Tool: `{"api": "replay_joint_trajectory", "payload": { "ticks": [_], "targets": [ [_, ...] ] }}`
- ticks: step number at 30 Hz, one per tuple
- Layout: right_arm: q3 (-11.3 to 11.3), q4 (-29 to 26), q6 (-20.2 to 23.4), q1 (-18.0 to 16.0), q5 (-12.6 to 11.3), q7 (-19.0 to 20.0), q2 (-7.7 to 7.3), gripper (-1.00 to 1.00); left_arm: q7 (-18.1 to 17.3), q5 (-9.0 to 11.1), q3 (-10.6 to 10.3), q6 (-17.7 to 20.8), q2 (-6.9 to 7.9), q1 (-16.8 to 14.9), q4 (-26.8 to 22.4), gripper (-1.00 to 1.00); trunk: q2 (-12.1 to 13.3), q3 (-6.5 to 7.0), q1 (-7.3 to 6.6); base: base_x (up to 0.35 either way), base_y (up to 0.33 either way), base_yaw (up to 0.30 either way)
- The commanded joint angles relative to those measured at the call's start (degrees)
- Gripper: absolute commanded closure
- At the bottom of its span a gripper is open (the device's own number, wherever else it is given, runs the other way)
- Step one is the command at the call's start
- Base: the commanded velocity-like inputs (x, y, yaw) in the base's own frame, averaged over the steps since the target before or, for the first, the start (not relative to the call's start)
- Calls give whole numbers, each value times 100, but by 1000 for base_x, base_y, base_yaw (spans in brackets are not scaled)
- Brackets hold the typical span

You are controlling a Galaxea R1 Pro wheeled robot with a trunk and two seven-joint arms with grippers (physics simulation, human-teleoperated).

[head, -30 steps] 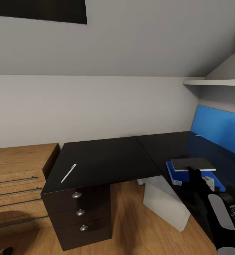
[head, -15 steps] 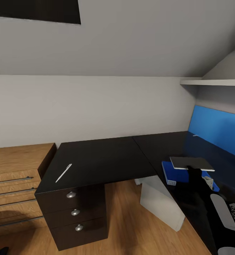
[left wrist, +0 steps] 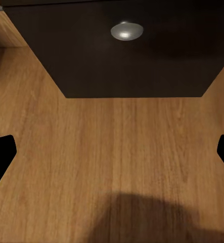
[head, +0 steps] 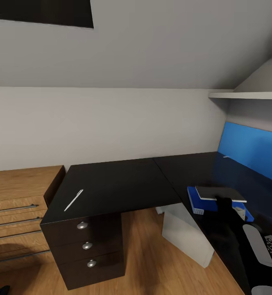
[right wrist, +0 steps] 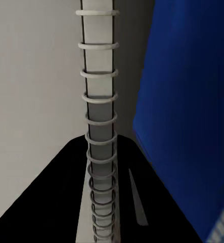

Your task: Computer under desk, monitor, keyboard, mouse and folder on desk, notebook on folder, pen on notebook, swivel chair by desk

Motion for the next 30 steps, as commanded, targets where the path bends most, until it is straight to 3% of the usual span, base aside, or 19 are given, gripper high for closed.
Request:
{"api": "replay_joint_trajectory", "payload": {
  "ticks": [1,30],
  "targets": [
    [-7,-7,22,-4,-54,-70,1,100,36,60,-49,-32,5,-4,2,-100,-3,-6,-1,0,0,0],
    [7,17,30,-4,-52,-183,-8,100,36,60,-56,-41,5,-4,2,-100,-3,-6,-1,35,-1,0]
  ]
}}
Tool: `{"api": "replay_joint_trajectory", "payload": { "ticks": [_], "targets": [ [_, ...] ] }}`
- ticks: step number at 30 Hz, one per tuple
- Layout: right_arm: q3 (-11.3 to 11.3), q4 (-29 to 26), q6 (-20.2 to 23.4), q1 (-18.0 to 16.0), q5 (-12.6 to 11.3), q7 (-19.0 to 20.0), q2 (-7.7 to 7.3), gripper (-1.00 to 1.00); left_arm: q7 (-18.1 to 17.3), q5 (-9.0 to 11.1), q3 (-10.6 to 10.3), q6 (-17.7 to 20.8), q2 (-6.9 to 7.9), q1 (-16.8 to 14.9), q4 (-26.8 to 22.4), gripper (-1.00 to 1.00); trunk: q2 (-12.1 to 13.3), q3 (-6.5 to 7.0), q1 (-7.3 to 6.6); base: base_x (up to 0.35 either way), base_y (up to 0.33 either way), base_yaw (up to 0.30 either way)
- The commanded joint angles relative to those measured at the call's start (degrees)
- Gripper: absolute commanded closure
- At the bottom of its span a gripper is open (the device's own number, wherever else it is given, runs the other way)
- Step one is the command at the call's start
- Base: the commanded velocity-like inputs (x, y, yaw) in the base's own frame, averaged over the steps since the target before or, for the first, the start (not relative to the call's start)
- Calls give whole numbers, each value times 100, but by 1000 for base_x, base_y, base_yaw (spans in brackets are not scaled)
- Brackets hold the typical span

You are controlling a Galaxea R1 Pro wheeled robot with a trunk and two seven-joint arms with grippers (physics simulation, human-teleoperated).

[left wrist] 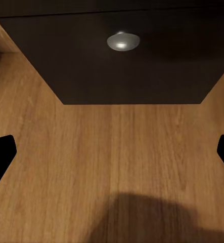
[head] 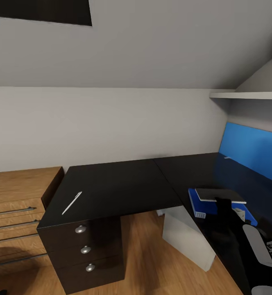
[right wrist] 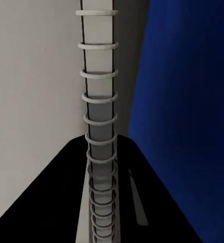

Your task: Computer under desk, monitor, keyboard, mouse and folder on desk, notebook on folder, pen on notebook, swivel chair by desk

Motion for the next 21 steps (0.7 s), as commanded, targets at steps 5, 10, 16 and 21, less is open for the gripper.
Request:
{"api": "replay_joint_trajectory", "payload": {
  "ticks": [5,10,16,21],
  "targets": [
    [-23,-4,22,-4,-47,-100,-6,100,36,60,-42,-25,5,-8,2,-100,-3,-6,-1,0,0,0],
    [-27,-4,19,-4,-50,-136,-8,100,36,60,-41,-23,5,-6,2,-100,-3,-6,-1,0,0,0],
    [-20,-4,18,-4,-46,-142,-11,100,36,62,-45,-23,5,-6,2,-100,-3,-6,-1,0,0,0],
    [-18,-4,15,-4,-42,-144,-16,-100,36,61,-46,-16,5,-8,2,-100,-3,-6,-1,0,0,0]
  ]
}}
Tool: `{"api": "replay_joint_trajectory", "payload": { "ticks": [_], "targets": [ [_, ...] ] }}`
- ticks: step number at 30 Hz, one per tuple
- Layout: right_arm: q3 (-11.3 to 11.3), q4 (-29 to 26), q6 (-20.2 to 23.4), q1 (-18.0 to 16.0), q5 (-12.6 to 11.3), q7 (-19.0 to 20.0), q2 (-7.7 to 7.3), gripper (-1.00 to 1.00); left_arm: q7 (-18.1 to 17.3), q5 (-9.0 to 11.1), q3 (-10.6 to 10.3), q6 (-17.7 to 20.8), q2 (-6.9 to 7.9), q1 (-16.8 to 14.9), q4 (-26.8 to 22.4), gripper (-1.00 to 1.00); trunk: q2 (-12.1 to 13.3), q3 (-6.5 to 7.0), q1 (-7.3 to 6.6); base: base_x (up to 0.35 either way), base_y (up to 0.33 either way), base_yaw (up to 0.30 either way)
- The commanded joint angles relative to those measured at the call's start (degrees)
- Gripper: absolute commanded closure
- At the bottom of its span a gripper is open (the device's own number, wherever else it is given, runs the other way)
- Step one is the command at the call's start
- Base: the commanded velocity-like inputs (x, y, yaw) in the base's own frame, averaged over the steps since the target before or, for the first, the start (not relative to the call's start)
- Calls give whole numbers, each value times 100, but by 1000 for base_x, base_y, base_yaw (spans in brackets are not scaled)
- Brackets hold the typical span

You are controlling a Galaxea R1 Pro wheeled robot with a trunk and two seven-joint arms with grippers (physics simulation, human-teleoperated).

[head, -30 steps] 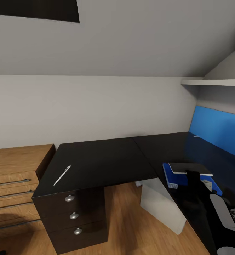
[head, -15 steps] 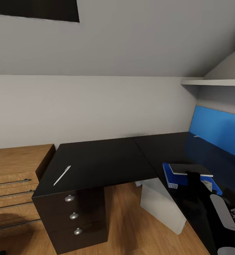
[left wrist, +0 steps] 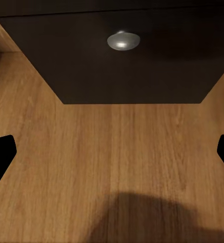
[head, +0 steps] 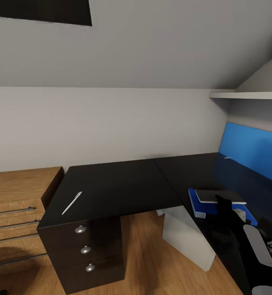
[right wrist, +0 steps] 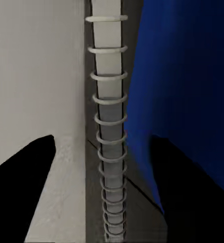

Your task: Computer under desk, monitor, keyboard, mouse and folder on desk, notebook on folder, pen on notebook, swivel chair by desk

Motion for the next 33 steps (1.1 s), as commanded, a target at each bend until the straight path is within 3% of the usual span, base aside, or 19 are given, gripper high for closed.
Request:
{"api": "replay_joint_trajectory", "payload": {
  "ticks": [1,33],
  "targets": [
    [-10,-9,24,-4,-37,-37,1,-100,36,60,-47,-32,5,-6,2,-100,-3,-6,0,0,0,0],
    [-1,-29,25,-4,-36,-22,0,-100,42,60,-47,-58,3,-4,2,-100,37,12,-22,-38,-11,0]
  ]
}}
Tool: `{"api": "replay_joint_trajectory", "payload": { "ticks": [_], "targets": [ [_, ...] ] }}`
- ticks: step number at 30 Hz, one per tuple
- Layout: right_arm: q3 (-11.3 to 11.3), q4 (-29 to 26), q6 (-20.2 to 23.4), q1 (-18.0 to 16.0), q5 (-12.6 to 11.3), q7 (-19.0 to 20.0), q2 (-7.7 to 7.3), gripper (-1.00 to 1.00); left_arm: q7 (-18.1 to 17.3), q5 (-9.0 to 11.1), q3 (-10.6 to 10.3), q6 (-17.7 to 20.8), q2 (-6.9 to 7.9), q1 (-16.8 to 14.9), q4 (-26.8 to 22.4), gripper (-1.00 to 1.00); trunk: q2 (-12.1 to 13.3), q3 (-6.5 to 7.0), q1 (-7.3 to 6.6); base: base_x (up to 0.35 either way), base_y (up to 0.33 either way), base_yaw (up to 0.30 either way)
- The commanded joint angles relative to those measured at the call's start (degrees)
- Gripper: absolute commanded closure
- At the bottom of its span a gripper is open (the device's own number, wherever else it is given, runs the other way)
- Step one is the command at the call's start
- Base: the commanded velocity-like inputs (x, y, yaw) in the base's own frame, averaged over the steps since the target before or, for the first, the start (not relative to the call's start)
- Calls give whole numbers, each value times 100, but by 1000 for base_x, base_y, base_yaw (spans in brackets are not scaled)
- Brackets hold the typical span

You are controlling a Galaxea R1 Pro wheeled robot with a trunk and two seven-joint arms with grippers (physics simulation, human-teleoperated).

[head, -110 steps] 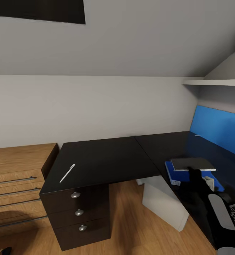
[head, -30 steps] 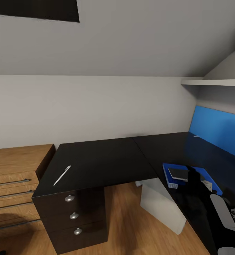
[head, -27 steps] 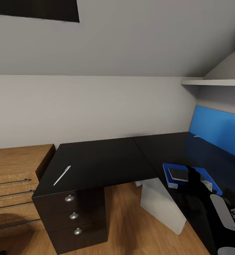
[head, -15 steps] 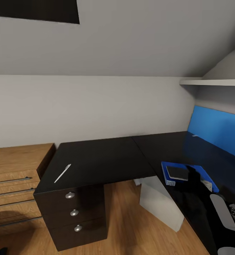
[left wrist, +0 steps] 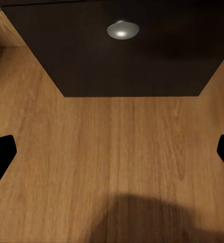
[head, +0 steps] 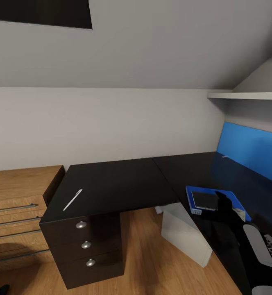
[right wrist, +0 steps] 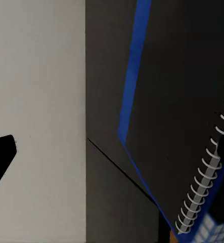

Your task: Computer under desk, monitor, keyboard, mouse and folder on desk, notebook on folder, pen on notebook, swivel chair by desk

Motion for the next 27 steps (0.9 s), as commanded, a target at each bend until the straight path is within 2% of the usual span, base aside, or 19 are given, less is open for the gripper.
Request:
{"api": "replay_joint_trajectory", "payload": {
  "ticks": [1,20,23,27],
  "targets": [
    [-9,-11,23,-3,-38,-36,1,-100,41,60,-50,-32,4,-6,2,-100,39,12,-23,0,0,0],
    [-16,-86,6,-3,-30,-4,14,-100,56,69,-54,-12,6,-7,2,-100,801,354,-440,0,0,0],
    [-18,-303,-14,-3,-29,-10,46,-100,51,69,-54,-2,6,-8,2,-100,921,407,-506,0,0,0],
    [-20,-467,-23,-3,-23,-27,174,-100,43,69,-54,4,6,-8,2,-100,1001,443,-550,0,0,18]
  ]
}}
